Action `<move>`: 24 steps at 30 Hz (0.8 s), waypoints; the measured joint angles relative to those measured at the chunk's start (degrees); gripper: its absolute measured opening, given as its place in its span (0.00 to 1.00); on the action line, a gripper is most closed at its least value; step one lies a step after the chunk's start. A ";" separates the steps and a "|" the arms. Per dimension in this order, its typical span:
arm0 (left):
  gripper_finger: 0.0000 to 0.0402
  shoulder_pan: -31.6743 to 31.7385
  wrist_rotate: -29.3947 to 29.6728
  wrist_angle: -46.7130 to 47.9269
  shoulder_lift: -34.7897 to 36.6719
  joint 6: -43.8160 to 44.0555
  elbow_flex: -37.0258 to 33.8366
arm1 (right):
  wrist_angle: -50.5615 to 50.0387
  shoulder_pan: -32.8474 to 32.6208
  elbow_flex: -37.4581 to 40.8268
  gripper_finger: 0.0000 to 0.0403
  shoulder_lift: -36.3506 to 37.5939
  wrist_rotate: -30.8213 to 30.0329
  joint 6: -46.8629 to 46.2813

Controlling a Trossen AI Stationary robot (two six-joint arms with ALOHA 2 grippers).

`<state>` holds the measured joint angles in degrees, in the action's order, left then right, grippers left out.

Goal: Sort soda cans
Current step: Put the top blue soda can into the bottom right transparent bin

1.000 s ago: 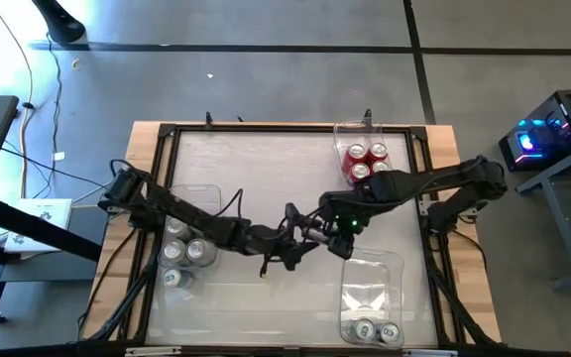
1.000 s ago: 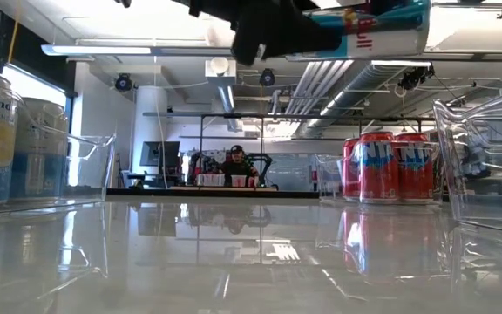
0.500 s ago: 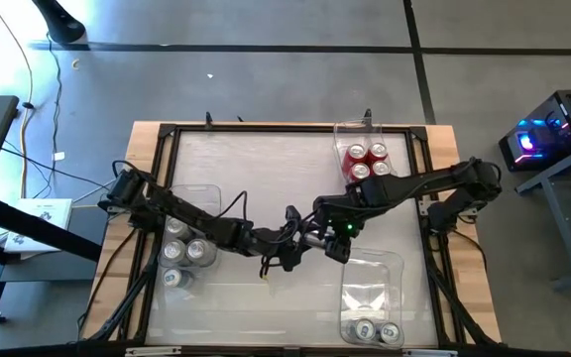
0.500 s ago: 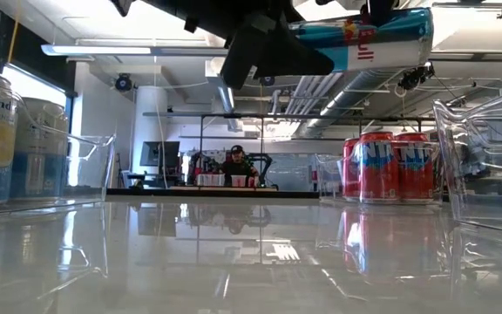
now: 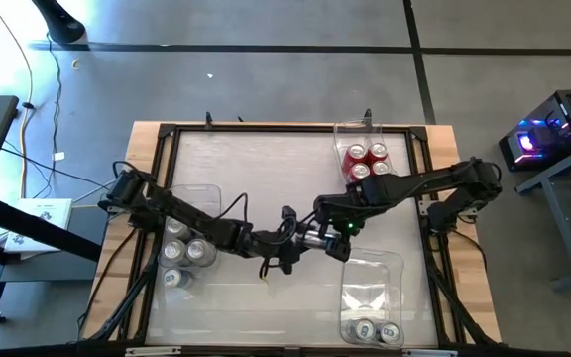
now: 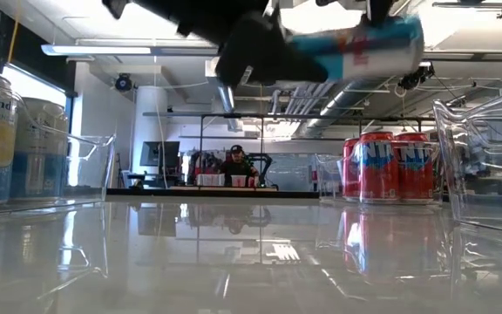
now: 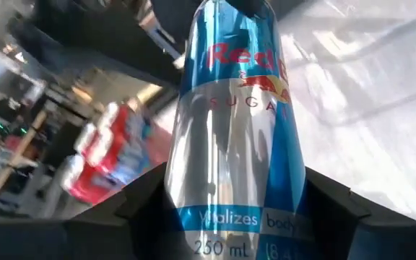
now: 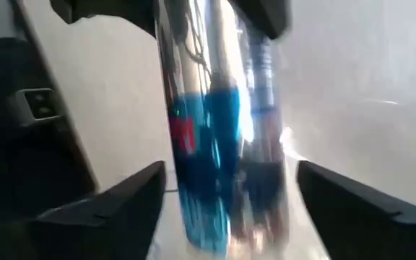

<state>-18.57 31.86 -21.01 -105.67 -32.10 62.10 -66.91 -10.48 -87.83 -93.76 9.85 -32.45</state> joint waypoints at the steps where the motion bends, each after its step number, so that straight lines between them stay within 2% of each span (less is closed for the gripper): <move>1: 0.57 0.24 -0.03 -0.48 -0.04 1.17 -0.87 | -0.29 -0.11 0.00 0.81 0.28 -2.58 0.07; 4: 0.57 0.98 0.01 -2.28 -0.04 5.51 -3.44 | -3.13 -2.16 0.00 0.87 2.13 -11.49 0.26; 9: 0.57 1.75 1.29 -11.95 -0.04 12.48 -9.66 | -4.18 -7.70 0.57 0.88 7.71 -24.86 -4.13; 14: 0.57 1.79 2.07 -28.23 1.05 17.19 -15.34 | 1.93 -16.28 9.26 0.88 16.06 -41.46 -12.13; 19: 0.57 1.13 1.87 -41.63 1.05 17.06 -17.43 | 23.38 -22.22 24.58 0.88 22.80 -55.75 -13.86; 24: 0.57 0.50 1.97 -47.99 1.05 14.10 -17.37 | 54.88 -21.91 37.39 0.89 23.82 -61.49 -5.56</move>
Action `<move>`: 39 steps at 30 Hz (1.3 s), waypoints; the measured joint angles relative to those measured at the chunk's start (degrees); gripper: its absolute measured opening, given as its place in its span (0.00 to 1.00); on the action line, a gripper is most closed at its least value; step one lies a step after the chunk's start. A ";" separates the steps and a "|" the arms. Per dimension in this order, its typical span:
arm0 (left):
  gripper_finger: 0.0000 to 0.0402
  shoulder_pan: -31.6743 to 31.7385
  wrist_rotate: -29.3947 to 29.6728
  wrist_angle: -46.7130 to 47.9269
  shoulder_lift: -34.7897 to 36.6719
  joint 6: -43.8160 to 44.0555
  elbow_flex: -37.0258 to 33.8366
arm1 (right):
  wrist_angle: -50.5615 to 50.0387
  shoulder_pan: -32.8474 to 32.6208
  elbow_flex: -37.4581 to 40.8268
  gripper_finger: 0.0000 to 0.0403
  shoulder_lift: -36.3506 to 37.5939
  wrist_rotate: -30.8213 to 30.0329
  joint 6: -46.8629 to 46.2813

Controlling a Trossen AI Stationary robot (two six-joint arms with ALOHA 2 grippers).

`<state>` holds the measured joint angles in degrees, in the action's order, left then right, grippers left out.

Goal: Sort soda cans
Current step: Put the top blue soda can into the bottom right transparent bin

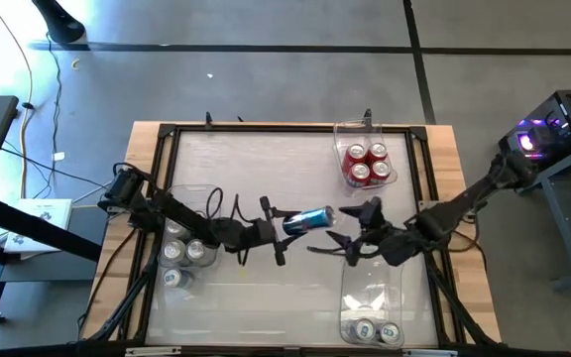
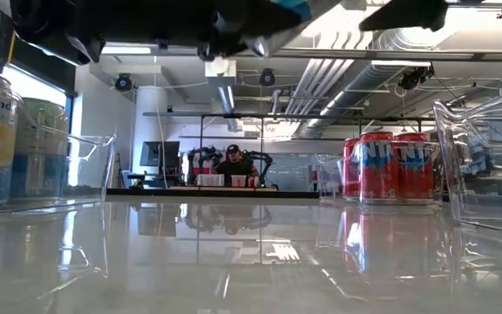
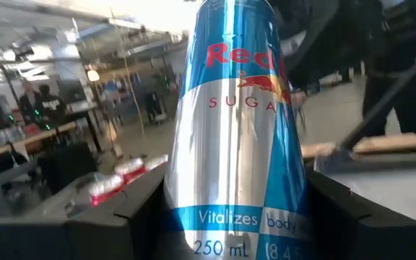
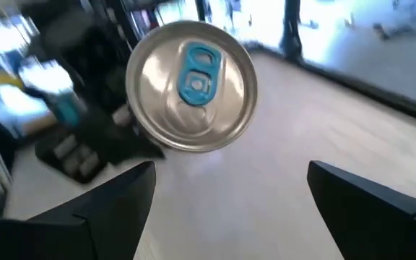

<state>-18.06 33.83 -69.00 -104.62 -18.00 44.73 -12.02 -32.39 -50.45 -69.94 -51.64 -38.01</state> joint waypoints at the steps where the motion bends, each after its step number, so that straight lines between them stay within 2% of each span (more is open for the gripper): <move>1: 0.57 0.00 0.43 -1.16 0.00 -0.50 0.03 | 7.34 0.39 1.97 0.89 -0.27 -0.47 2.59; 5: 0.57 0.02 3.53 -3.07 0.00 -2.23 0.09 | 30.59 2.27 7.82 0.89 -1.56 -1.43 11.35; 8: 0.57 0.09 3.95 -3.19 0.00 -2.63 0.09 | 37.28 3.82 9.28 0.89 -2.15 -2.34 13.62; 18: 0.58 0.04 4.65 -3.36 0.00 -2.53 0.09 | 40.26 8.10 9.28 0.89 -2.40 4.14 15.58; 24: 0.58 0.00 4.09 -2.97 0.00 -2.65 0.09 | 43.06 8.43 9.28 0.87 -2.44 4.74 17.74; 28: 0.58 0.00 4.13 -2.87 0.00 -2.65 0.09 | 45.01 8.43 9.28 0.79 -2.44 4.77 18.99; 35: 0.60 0.04 4.07 -2.76 0.00 -3.49 0.09 | 44.78 8.36 9.28 0.57 -2.07 5.22 18.97; 39: 0.68 0.49 1.21 -0.89 0.00 -3.67 0.26 | 43.03 7.94 9.27 0.57 -0.24 5.58 18.68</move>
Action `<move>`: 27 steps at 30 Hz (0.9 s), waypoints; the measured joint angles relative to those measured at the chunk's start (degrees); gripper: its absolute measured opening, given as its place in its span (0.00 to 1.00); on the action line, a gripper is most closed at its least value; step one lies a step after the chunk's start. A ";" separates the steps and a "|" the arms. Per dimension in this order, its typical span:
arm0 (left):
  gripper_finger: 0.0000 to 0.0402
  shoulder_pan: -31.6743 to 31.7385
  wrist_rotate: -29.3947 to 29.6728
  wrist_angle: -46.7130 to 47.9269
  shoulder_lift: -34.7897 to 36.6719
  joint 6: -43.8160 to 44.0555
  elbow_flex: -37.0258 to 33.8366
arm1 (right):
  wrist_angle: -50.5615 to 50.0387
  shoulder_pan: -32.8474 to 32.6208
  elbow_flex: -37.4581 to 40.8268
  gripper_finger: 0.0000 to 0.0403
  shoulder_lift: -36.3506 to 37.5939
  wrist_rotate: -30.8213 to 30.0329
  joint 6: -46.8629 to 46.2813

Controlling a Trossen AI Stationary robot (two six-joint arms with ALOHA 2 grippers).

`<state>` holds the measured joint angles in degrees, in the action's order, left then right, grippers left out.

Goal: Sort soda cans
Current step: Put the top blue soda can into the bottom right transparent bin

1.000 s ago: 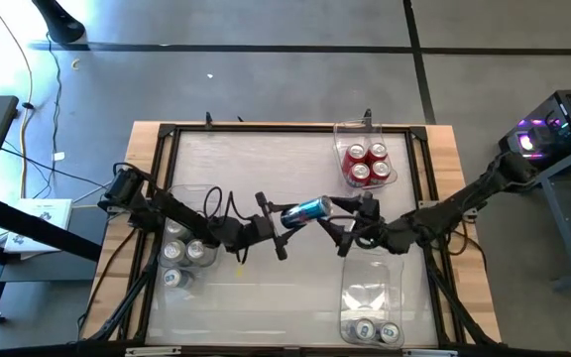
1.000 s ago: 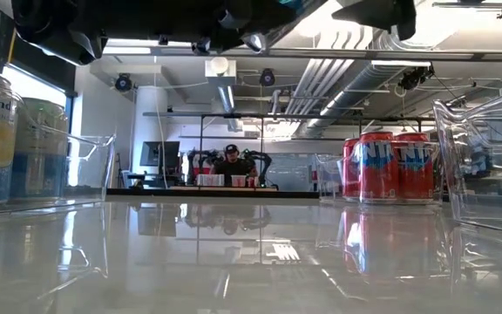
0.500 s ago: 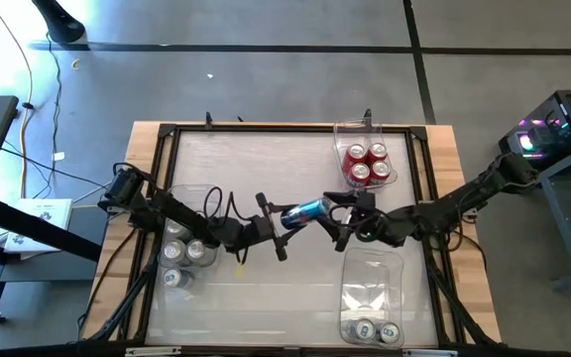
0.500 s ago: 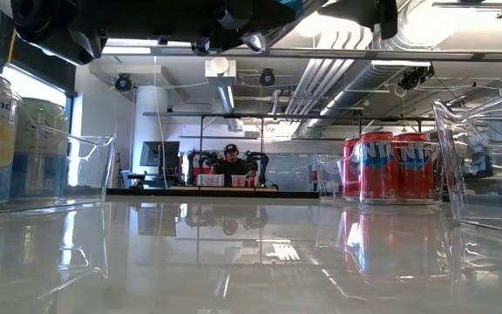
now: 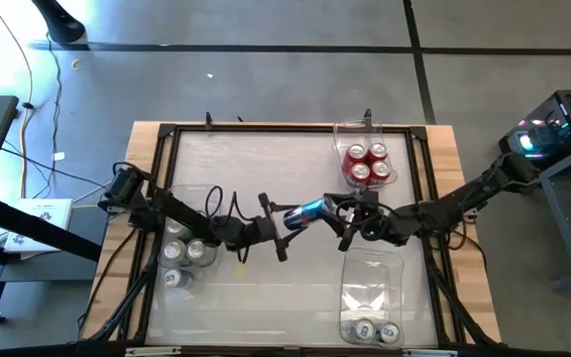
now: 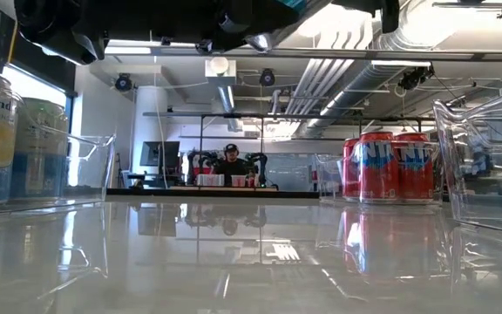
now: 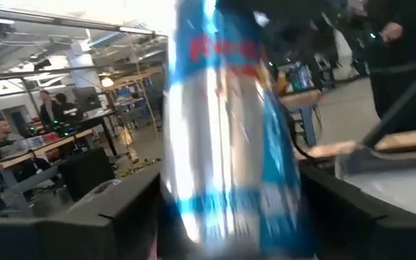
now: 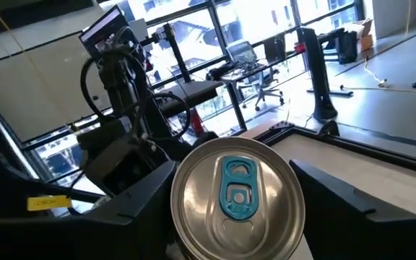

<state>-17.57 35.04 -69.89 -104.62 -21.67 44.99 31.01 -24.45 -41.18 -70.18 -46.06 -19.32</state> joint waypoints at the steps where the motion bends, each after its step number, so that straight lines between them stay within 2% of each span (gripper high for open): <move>1: 0.71 -0.04 -0.15 1.01 0.00 0.16 0.00 | -1.56 -0.25 -0.33 0.57 0.81 -0.10 -0.04; 5: 0.82 -0.06 -0.28 6.17 0.66 0.50 0.00 | -14.93 -2.22 -5.21 0.57 5.12 -2.36 -2.09; 10: 0.89 -0.12 3.35 12.78 2.40 0.48 -0.07 | -42.32 -6.66 -15.48 0.57 7.00 -4.35 -12.07; 14: 0.89 -0.32 6.71 16.76 3.32 0.54 -0.07 | -61.71 -12.26 -23.93 0.57 5.48 -3.85 -23.96; 19: 0.89 -0.87 7.07 17.11 3.43 0.58 -0.09 | -77.40 -20.03 -30.52 0.57 2.11 -3.43 -37.53; 22: 0.89 -1.18 7.10 17.11 3.43 0.59 -0.09 | -86.38 -23.98 -32.45 0.57 0.12 -2.80 -48.97; 27: 0.89 -1.63 7.52 17.17 3.43 0.58 -0.09 | -99.05 -29.74 -32.64 0.57 -4.12 3.22 -67.13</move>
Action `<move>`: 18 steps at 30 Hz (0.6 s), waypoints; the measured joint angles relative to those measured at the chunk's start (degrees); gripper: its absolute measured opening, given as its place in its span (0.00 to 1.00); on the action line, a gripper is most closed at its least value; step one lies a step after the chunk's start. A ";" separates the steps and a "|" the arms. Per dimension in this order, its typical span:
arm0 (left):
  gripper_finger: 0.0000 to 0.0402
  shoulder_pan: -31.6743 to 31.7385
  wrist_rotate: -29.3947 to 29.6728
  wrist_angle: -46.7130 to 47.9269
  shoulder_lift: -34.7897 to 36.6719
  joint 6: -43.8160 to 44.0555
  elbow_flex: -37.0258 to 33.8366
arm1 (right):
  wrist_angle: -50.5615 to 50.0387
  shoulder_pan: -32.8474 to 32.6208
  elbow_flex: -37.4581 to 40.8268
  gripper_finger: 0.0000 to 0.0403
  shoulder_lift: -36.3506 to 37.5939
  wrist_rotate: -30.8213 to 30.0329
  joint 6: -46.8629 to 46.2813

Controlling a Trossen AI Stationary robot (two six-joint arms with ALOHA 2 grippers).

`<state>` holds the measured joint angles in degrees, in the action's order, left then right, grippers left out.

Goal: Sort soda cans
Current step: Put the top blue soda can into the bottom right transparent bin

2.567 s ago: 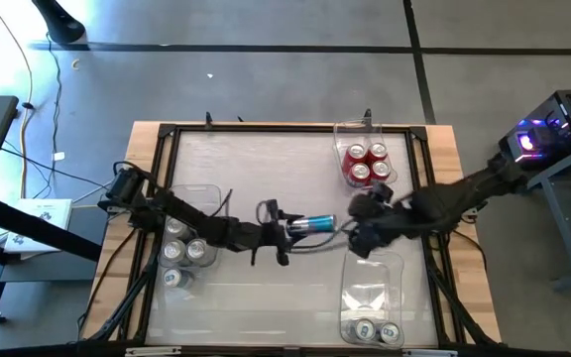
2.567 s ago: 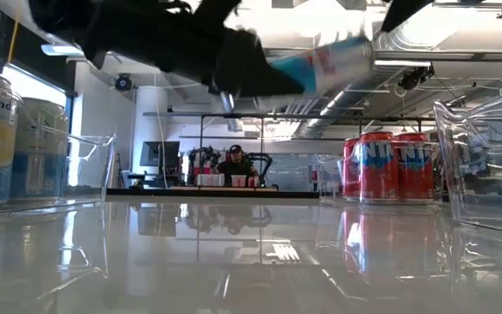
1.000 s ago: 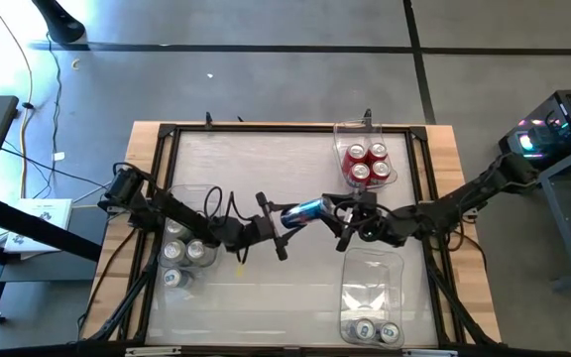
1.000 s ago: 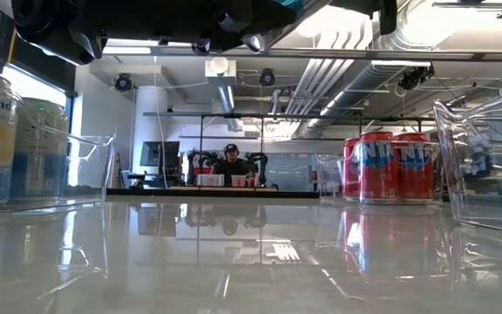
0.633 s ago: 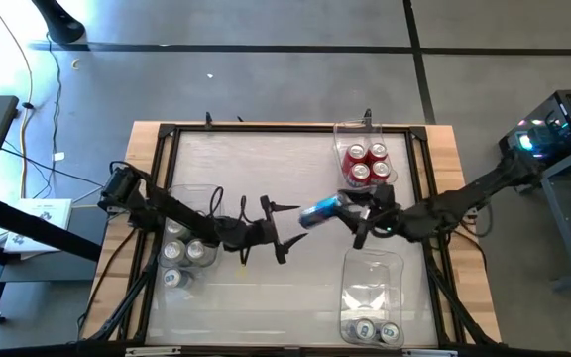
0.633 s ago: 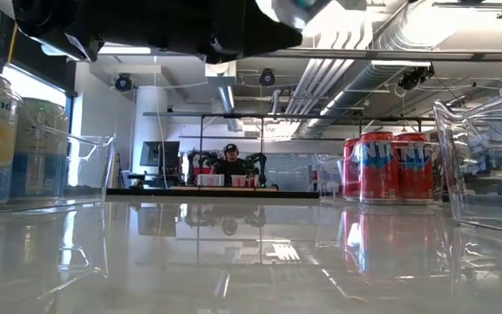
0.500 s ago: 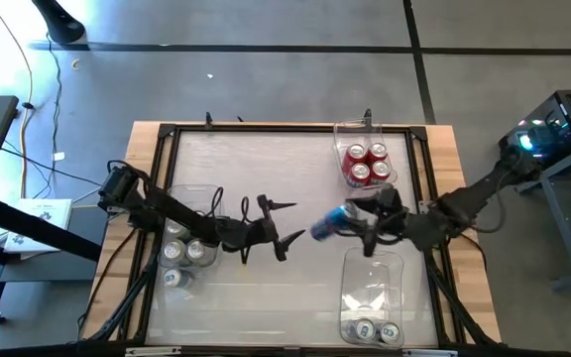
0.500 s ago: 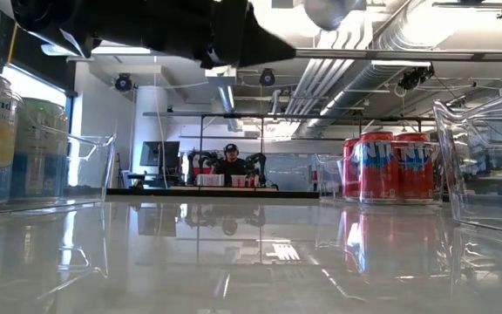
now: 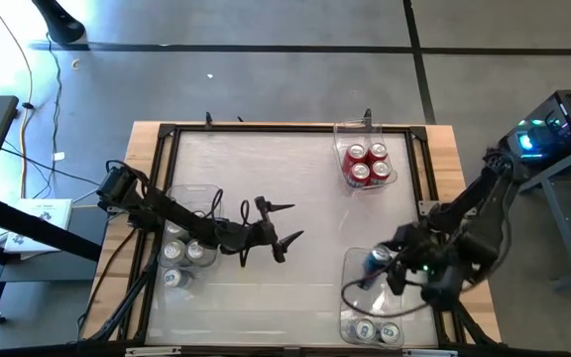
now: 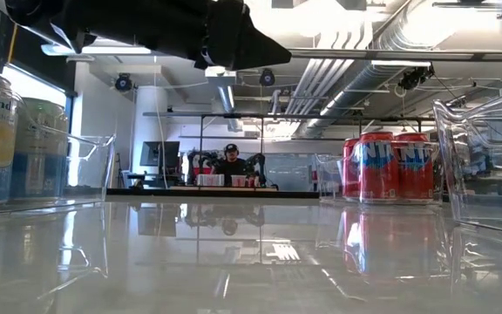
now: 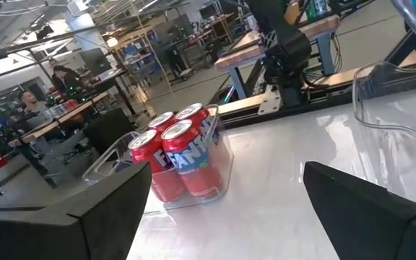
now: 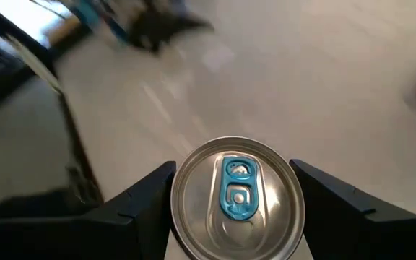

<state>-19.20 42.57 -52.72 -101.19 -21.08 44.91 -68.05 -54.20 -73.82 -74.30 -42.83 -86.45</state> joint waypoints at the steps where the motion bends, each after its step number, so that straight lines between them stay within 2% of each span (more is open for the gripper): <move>1: 0.89 0.00 0.00 0.01 0.00 0.00 -0.02 | -2.30 -1.06 -0.03 0.57 -0.96 1.06 -3.35; 6: 0.89 0.00 0.00 0.01 0.00 0.00 -0.02 | -6.26 -6.01 -0.01 0.57 -6.20 2.94 -13.52; 18: 0.89 0.02 0.03 -0.01 0.00 0.00 -0.04 | -2.89 -11.53 -0.01 0.57 -18.86 3.49 -16.94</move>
<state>-19.18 42.60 -52.73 -101.19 -21.08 44.86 -70.94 -65.73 -73.82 -93.16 -39.34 -103.39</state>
